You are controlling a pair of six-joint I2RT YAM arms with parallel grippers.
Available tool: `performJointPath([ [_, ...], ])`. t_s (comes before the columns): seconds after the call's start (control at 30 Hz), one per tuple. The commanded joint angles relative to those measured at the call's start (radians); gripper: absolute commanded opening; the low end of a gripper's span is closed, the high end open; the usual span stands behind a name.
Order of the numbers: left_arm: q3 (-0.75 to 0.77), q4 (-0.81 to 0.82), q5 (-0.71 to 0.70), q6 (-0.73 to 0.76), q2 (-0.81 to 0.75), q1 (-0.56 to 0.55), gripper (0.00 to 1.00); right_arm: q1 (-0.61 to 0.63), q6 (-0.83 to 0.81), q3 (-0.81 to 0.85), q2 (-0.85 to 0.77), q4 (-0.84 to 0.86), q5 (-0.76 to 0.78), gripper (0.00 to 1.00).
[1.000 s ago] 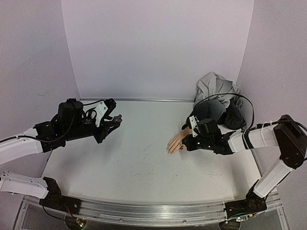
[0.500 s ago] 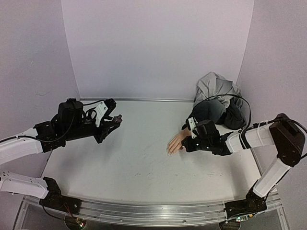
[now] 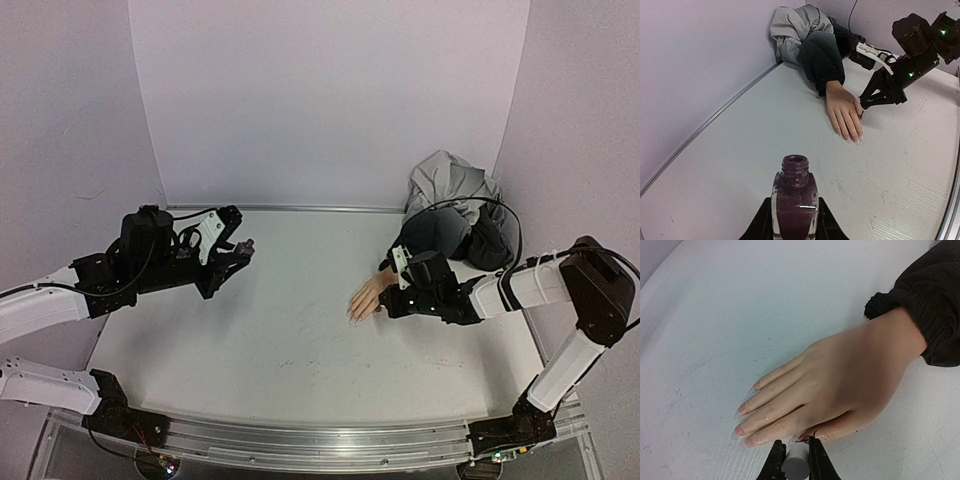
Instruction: Paint the nails
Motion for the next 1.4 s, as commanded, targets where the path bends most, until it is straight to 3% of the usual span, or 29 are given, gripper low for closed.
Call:
performJointPath([
  [0.0,0.063,0.044,0.009,-0.014,-0.003,0.005,0.00,-0.003,-0.015,0.020,0.017,0.024,0.016,0.00],
  [1.37,0.066,0.044,0.025,-0.022,-0.005,0.014,0.00,-0.003,-0.018,0.029,0.049,0.051,-0.057,0.00],
])
